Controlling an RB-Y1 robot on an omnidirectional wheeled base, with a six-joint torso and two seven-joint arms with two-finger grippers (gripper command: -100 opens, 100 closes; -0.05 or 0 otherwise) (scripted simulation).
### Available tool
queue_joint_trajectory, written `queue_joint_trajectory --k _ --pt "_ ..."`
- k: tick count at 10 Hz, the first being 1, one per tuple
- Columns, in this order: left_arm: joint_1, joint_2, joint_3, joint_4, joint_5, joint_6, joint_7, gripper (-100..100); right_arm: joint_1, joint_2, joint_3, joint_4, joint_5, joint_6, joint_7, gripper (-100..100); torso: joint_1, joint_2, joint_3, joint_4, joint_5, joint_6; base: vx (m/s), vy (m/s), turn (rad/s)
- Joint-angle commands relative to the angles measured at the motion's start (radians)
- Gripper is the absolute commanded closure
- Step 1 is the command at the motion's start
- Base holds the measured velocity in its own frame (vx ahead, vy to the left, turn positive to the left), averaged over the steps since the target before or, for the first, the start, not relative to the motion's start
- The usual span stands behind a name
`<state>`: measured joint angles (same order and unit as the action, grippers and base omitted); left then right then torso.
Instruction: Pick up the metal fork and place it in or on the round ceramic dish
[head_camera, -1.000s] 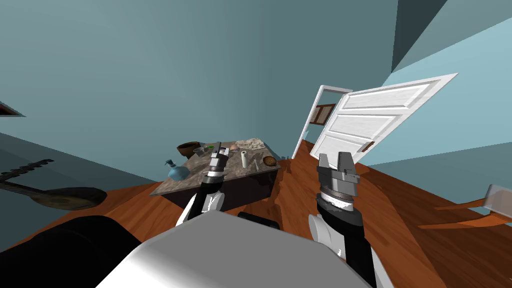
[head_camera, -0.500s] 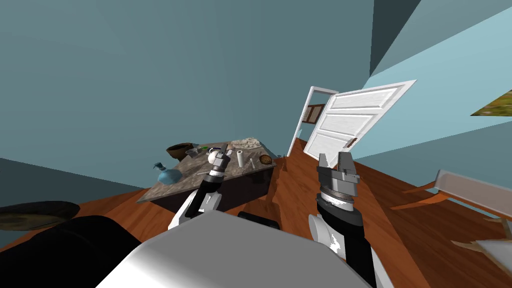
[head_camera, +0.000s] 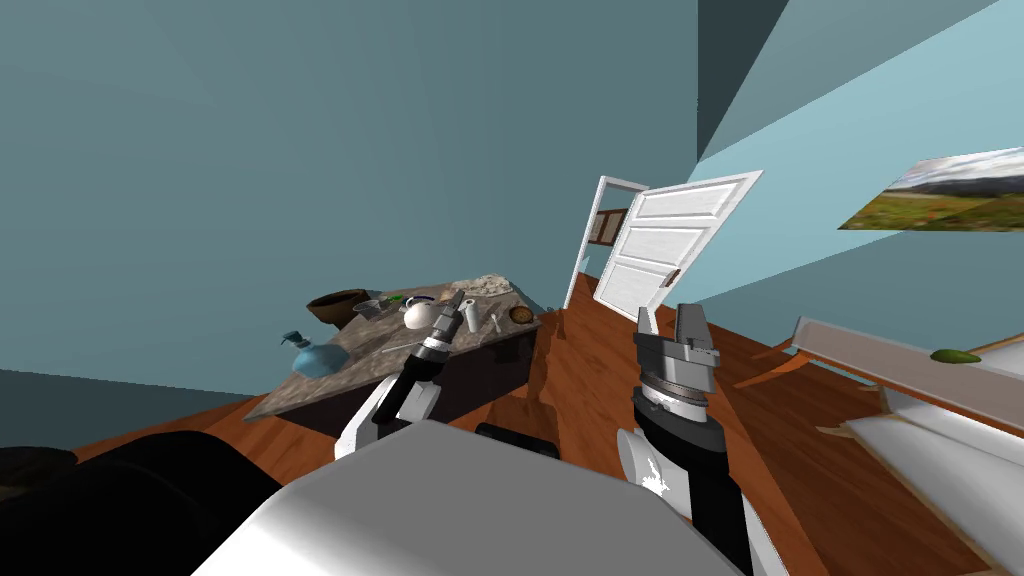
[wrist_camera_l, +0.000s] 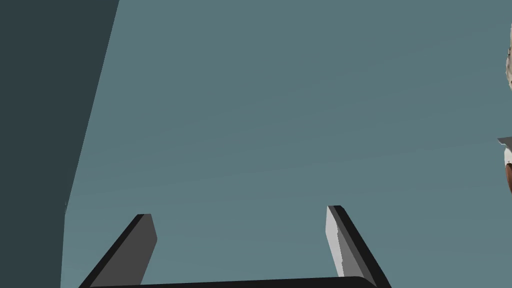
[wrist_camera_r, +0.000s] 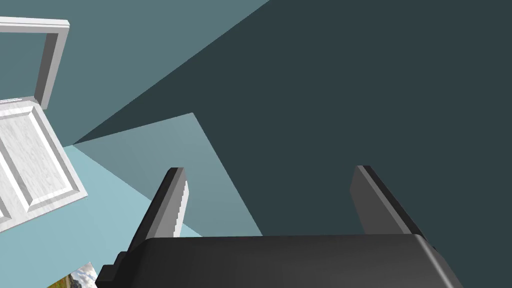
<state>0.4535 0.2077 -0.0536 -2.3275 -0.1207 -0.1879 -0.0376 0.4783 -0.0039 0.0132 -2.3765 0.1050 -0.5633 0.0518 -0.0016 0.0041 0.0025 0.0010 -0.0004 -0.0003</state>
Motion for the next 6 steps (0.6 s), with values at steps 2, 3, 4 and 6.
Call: queue_joint_trajectory --k 2,3,4,6 --pt "-0.018 0.044 -0.003 0.002 -0.017 0.078 -0.026 -100 0.0 0.0 0.0 0.0 0.0 0.0 0.0 0 0.0 0.0 0.0 0.0 0.0 0.001 -0.061 -0.048 -0.245" --pt "-0.018 0.044 -0.003 0.002 -0.017 0.095 -0.026 -100 0.0 0.0 0.0 0.0 0.0 0.0 0.0 0 -0.002 0.001 0.0 0.0 0.0 0.001 -0.055 -0.047 -0.104" --pt "-0.027 0.062 -0.004 0.004 -0.025 0.134 -0.039 -100 0.0 0.0 0.0 0.0 0.0 0.0 0.0 0 -0.001 0.0 0.0 0.0 0.0 0.0 -0.05 -0.043 -0.212" --pt "-0.037 0.079 -0.005 0.006 -0.033 0.183 -0.052 -100 0.0 0.0 0.0 0.0 0.0 0.0 0.0 0 -0.002 0.001 0.0 0.0 0.0 0.001 -0.063 -0.051 -0.202"
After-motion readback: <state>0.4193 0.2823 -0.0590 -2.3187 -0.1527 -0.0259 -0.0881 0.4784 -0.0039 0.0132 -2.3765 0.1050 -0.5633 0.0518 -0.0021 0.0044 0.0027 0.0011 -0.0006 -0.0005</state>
